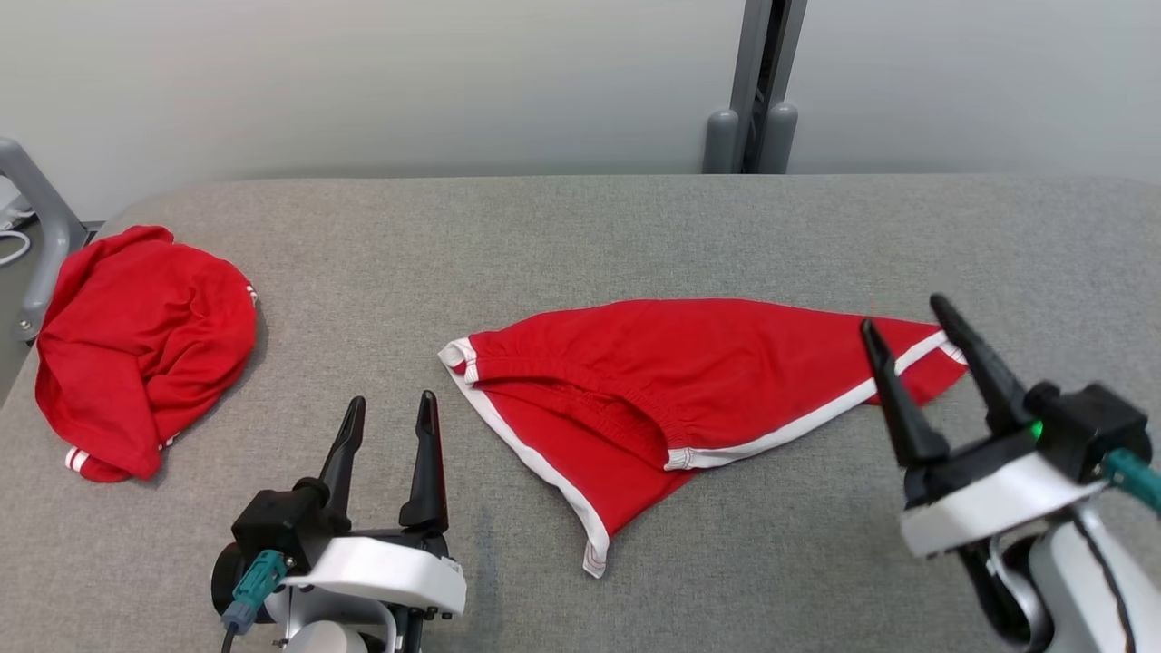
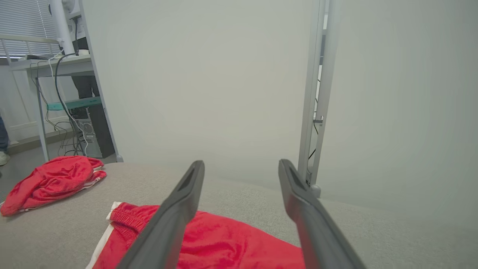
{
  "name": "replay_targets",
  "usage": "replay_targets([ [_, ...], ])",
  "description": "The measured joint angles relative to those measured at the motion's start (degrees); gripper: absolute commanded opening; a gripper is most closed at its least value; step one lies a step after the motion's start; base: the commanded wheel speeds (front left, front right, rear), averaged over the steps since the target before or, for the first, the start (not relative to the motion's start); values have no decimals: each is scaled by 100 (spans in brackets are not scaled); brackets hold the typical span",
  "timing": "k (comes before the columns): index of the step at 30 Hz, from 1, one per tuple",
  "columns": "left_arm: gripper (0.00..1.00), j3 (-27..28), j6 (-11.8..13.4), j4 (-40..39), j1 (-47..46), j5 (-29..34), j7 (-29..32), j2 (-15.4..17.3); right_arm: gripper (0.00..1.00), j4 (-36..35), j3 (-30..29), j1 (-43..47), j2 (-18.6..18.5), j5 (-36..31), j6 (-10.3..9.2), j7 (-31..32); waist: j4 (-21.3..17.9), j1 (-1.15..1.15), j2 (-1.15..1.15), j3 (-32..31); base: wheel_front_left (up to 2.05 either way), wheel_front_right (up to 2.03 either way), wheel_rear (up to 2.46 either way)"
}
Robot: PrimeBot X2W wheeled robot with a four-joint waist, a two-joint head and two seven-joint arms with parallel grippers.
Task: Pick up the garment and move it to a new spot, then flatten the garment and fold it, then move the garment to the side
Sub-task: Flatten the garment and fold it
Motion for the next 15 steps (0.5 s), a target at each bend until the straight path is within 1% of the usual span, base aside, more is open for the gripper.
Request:
replay_targets([
  [2,100,11,-16,1,15,4,0,1,100,-168,-76,260,136,-120,0,0,3,0,0,-29,0,0,0],
  [5,100,21,-27,10,87,29,0,1,100,-215,-138,578,279,-270,-1,0,20,0,0,-76,0,0,0],
  [8,100,23,-27,13,103,27,0,2,100,-241,-138,714,369,-372,0,0,48,0,0,-110,0,0,0],
  [15,100,-60,-42,15,122,24,0,0,100,-163,129,772,342,-392,-1,0,212,0,0,-119,0,0,0],
])
